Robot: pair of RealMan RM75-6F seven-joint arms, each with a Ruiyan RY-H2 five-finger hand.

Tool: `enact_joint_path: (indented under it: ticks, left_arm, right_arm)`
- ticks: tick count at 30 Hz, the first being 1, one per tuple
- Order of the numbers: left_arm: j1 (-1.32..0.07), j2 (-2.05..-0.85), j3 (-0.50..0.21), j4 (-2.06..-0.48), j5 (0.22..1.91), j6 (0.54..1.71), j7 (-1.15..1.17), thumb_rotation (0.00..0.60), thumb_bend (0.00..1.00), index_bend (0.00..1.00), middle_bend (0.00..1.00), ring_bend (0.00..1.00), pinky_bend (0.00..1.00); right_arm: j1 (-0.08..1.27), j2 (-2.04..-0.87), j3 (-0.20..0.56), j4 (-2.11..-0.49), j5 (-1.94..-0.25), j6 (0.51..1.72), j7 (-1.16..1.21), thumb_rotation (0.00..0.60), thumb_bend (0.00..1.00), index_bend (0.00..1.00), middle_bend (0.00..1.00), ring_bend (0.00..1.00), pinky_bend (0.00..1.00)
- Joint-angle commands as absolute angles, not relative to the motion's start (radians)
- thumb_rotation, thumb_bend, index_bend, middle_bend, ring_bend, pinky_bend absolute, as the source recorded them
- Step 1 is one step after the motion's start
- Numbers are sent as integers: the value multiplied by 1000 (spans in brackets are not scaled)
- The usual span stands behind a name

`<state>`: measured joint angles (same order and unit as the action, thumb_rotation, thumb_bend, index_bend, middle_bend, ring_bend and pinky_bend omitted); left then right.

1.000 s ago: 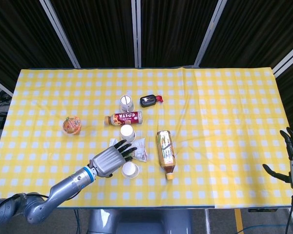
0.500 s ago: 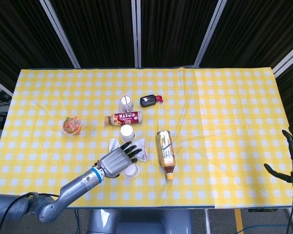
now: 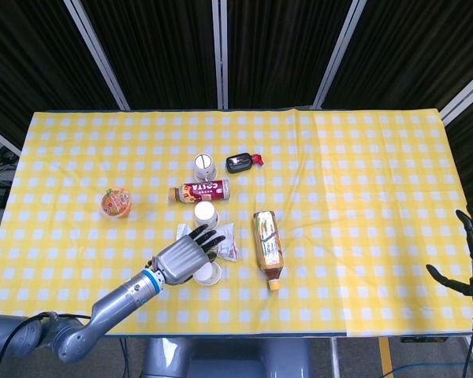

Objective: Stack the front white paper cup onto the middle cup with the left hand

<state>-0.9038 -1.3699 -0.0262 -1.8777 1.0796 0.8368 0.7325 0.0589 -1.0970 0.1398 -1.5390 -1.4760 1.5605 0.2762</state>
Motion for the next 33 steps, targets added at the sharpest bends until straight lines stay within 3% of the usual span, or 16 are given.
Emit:
enact_joint_path:
  ticks: [1, 8, 14, 33]
  left_arm:
    - [-891, -1325, -42, -1911, 1107, 871, 691, 600, 365, 430, 0, 0, 0]
    - [-864, -1165, -94, -2026, 1172, 941, 594, 600, 365, 429, 0, 0, 0]
    - [-873, -1117, -110, -2014, 1151, 927, 570, 600, 365, 429, 0, 0, 0]
    - [-957, -1209, -147, -1821, 1002, 868, 566, 600, 365, 429, 0, 0, 0]
  right_arm:
    - [58, -1097, 141, -1539, -1475, 1562, 278, 600, 45, 0, 0, 0, 0]
    - [60, -1101, 140, -1539, -1473, 1557, 266, 600, 45, 0, 0, 0, 0]
    - [63, -1105, 142, -1535, -1468, 1551, 262, 600, 44, 0, 0, 0, 0]
    - [66, -1107, 156, -1512, -1432, 1529, 277, 600, 44, 0, 0, 0, 0]
